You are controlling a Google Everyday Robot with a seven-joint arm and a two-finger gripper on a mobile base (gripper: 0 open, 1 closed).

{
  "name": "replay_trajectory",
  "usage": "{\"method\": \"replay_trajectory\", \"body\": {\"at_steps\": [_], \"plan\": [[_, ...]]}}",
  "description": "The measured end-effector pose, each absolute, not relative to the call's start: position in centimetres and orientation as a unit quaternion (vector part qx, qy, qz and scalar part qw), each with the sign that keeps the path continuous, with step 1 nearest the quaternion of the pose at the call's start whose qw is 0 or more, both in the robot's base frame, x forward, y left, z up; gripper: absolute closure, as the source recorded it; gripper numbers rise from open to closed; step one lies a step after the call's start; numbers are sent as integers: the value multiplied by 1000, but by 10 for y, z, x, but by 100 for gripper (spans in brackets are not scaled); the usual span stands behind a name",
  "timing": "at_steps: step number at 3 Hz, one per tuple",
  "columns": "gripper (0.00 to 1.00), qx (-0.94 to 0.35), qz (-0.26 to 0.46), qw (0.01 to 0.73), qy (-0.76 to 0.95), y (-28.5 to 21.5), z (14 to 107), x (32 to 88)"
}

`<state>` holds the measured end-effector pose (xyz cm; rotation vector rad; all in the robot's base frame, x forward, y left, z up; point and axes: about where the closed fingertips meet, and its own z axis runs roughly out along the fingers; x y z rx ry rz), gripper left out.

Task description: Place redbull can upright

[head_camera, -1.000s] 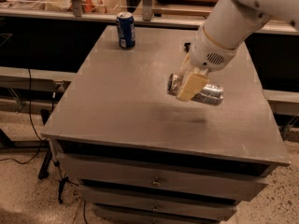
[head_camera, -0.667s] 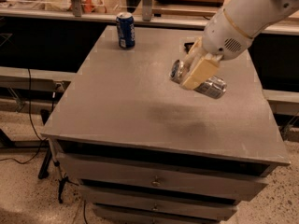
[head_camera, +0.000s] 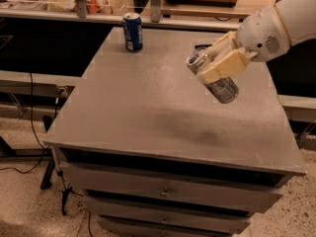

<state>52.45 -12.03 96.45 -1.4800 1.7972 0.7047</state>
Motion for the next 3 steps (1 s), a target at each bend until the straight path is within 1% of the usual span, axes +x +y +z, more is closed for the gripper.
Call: {"method": "replay_trajectory", "body": {"at_steps": [3], "plan": [[100, -409, 368, 471, 690, -137, 955, 532]]}}
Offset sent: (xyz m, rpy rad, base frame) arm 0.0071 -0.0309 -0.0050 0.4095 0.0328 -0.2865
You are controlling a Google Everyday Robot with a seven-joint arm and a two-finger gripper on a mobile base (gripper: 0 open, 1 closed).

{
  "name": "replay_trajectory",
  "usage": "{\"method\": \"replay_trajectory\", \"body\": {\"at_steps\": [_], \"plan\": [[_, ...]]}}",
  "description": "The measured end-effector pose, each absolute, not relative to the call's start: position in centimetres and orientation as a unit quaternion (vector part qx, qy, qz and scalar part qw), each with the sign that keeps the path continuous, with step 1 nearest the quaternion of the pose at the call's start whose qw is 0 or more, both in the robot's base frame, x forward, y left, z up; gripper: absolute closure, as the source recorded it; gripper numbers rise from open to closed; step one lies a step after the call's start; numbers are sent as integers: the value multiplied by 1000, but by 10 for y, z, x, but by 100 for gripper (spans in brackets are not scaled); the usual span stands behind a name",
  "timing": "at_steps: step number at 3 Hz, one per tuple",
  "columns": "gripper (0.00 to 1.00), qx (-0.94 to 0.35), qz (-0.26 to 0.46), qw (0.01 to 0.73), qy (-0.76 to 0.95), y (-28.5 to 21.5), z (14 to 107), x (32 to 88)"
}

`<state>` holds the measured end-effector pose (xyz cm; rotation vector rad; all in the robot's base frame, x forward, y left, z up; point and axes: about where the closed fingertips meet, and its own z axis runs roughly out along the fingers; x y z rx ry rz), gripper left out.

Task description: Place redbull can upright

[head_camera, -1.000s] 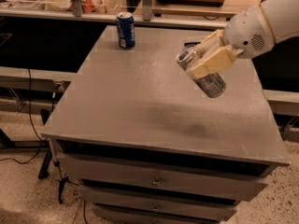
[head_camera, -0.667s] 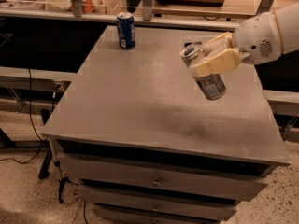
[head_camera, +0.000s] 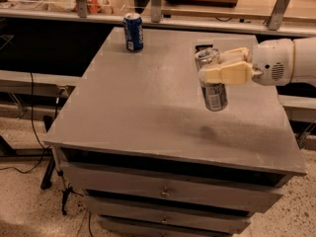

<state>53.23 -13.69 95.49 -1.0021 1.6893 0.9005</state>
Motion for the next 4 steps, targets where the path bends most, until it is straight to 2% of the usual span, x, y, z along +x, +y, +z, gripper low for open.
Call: {"method": "replay_trajectory", "body": {"at_steps": [2, 4], "plan": [[100, -406, 371, 475, 687, -135, 958, 533], [100, -441, 371, 540, 614, -141, 971, 525]]}}
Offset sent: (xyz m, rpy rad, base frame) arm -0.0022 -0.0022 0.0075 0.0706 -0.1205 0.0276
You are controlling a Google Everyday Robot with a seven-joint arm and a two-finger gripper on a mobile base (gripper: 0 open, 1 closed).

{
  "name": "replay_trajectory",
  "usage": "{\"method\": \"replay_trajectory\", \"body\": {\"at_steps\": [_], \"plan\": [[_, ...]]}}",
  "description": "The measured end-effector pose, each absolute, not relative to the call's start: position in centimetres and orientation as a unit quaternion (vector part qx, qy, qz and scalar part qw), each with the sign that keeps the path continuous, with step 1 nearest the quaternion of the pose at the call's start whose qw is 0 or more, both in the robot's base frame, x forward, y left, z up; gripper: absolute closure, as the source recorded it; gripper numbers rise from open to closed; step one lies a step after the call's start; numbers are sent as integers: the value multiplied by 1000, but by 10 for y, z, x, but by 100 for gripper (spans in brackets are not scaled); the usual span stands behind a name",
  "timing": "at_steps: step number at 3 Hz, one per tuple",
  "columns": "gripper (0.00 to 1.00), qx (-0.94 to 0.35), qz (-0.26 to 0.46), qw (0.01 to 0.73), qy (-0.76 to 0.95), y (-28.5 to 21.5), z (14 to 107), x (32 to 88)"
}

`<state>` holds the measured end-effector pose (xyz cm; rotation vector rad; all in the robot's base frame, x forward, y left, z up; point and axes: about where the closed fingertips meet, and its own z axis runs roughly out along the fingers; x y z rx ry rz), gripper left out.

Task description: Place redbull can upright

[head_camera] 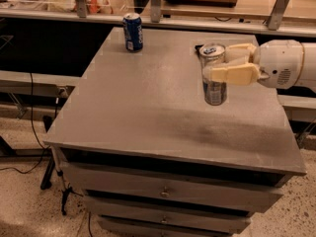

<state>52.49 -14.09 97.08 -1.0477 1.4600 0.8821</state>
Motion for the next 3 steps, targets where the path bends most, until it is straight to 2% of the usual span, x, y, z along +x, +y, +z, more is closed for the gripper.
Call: {"method": "replay_trajectory", "body": {"at_steps": [3], "plan": [[100, -459, 360, 572, 576, -153, 963, 524]]}}
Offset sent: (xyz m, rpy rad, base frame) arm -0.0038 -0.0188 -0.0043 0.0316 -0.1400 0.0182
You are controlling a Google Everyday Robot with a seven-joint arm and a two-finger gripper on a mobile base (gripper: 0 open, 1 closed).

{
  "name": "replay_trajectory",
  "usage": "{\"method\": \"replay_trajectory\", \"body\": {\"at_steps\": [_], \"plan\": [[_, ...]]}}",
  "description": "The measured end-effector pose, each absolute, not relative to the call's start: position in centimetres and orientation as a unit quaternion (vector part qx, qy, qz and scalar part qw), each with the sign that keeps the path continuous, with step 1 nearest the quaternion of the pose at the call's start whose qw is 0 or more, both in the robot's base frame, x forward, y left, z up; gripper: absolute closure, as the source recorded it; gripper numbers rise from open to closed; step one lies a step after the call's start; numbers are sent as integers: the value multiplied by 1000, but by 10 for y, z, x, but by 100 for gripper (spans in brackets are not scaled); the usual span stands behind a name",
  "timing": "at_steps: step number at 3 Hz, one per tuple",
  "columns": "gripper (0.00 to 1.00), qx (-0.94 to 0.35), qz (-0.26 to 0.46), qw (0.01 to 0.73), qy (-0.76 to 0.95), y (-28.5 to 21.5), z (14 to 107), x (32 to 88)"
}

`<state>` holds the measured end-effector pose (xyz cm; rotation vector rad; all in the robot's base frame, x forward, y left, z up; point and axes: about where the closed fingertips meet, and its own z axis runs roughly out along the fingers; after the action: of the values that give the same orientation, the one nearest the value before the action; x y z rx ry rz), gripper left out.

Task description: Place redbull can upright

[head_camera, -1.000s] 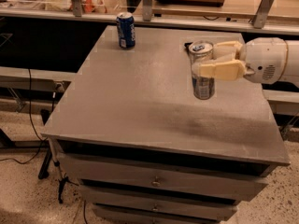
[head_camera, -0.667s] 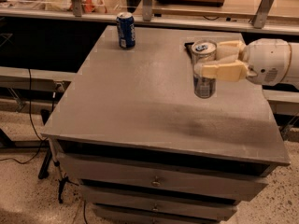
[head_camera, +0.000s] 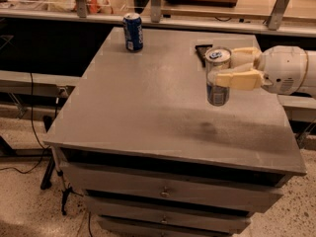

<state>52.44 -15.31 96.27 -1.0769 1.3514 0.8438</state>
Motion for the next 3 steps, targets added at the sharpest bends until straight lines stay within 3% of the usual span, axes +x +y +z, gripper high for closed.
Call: {"method": "replay_trajectory", "body": {"at_steps": [3], "plan": [[100, -446, 367, 563, 591, -162, 936, 537]]}}
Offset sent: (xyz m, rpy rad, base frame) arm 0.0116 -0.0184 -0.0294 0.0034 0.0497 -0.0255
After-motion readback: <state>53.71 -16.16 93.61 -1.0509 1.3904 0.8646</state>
